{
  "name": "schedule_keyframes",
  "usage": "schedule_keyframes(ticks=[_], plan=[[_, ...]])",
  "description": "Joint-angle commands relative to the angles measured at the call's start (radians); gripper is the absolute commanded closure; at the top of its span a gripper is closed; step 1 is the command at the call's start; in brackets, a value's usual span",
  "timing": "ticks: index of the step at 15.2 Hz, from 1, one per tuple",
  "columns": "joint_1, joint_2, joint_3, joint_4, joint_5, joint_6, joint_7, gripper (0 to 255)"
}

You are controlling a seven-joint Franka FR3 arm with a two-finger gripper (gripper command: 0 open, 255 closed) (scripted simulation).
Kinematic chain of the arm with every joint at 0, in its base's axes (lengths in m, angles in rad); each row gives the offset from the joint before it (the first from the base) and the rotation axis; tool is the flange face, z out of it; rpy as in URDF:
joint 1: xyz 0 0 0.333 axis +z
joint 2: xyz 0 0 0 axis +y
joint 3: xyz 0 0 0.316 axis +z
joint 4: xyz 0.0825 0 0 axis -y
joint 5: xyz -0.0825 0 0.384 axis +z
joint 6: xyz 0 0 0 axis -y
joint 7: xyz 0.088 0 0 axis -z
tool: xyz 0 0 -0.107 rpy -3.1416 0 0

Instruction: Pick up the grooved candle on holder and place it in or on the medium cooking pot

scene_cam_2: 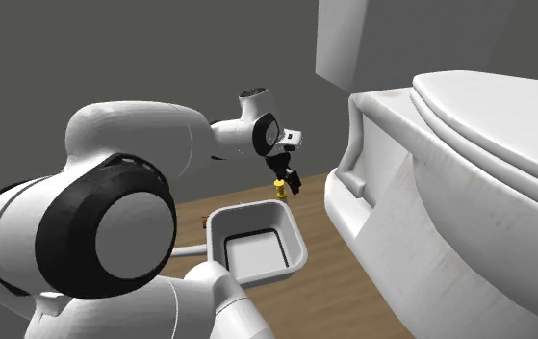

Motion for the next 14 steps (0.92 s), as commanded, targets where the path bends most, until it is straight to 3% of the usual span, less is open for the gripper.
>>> schedule_keyframes(ticks=[1,5,9,14], plan=[[-0.030,0.067,0.075,0.016,-0.029,0.060,0.073,0],[-0.123,0.203,0.239,0.075,-0.136,0.137,0.234,0],[-0.261,0.370,0.433,0.153,-0.334,0.169,0.442,0],[-0.326,0.464,0.485,0.145,-0.466,0.208,0.534,0]])
